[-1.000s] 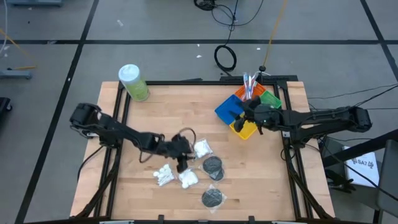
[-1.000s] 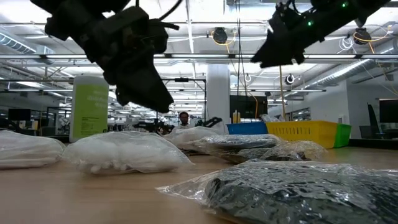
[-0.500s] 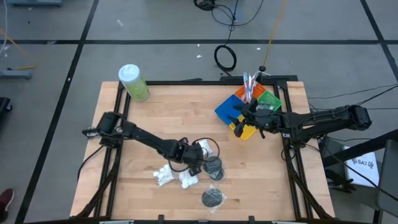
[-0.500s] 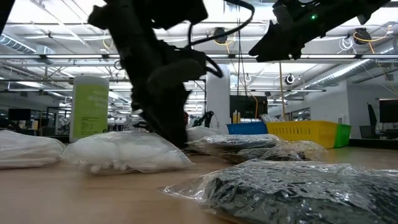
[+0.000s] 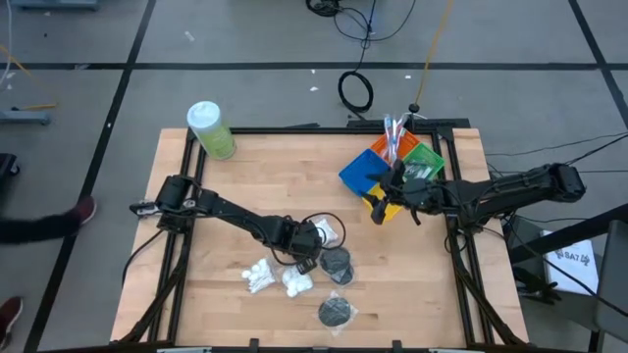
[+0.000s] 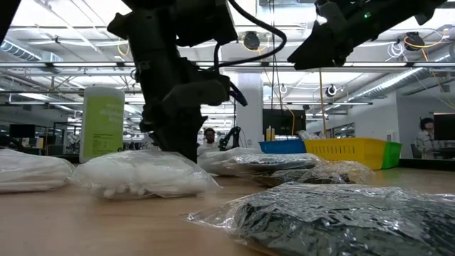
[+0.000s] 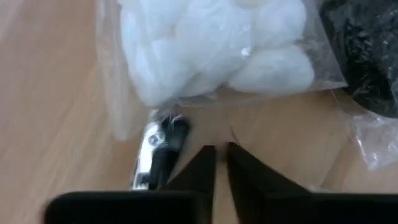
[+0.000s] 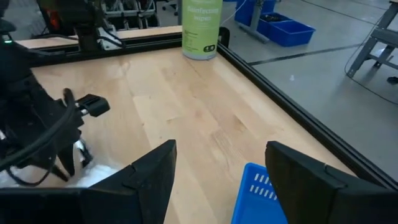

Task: Pick & Place Travel size toiletries
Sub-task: Put the nail cutter into the green bin

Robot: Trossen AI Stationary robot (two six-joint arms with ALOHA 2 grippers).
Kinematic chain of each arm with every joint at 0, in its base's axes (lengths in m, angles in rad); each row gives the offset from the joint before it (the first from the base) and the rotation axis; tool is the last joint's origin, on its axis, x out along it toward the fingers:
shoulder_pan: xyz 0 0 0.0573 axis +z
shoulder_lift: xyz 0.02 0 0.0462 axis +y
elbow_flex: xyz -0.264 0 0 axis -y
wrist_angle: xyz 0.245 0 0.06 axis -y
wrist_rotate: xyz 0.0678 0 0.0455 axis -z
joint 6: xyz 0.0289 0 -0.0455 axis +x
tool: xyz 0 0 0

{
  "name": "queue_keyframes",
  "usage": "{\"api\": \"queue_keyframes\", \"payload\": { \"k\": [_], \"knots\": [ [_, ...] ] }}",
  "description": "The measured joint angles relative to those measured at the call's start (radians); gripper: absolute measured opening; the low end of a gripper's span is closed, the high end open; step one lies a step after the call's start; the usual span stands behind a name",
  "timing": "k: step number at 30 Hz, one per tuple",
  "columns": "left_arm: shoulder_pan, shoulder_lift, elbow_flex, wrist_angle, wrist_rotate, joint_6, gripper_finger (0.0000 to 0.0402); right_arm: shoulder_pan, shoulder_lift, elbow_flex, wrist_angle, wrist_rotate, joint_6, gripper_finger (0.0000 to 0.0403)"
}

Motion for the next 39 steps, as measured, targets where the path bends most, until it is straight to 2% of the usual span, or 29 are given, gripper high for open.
{"api": "queue_keyframes", "payload": {
  "k": [2,7,12,16,19,22,26,31,35,39],
  "knots": [
    [0.001,-0.002,0.000,0.003,0.005,0.005,0.0009,0.007,0.000,-0.001,0.001,0.003,0.000,0.0233],
    [0.001,-0.020,-0.004,0.001,-0.015,0.034,0.0002,0.014,0.000,-0.043,0.044,0.003,0.005,0.0231],
    [-0.002,-0.074,-0.006,-0.040,-0.041,0.115,0.0001,0.014,0.000,-0.083,0.049,0.004,0.036,0.0229],
    [-0.008,-0.154,-0.005,-0.078,-0.036,0.199,0.0018,0.014,0.000,-0.093,0.059,0.004,0.038,0.0227],
    [-0.008,-0.221,-0.004,-0.132,-0.038,0.193,0.0046,0.014,0.000,-0.093,0.062,0.005,0.038,0.0227],
    [0.000,-0.248,-0.003,-0.220,-0.047,0.204,0.0093,0.014,0.000,-0.093,0.062,0.004,0.038,0.0228],
    [0.007,-0.226,-0.004,-0.298,-0.070,0.222,0.0174,0.014,0.000,-0.093,0.062,0.004,0.038,0.0228],
    [0.013,-0.164,-0.004,-0.265,-0.054,0.326,0.0255,0.014,0.000,-0.093,0.061,0.004,0.038,0.0225],
    [0.030,-0.110,-0.004,-0.268,-0.017,0.376,0.0283,0.014,0.000,-0.093,0.060,0.004,0.038,0.0224],
    [0.051,-0.068,-0.005,-0.272,-0.014,0.386,0.0283,0.013,0.000,-0.094,0.058,-0.021,0.049,0.0223]
  ]
}}
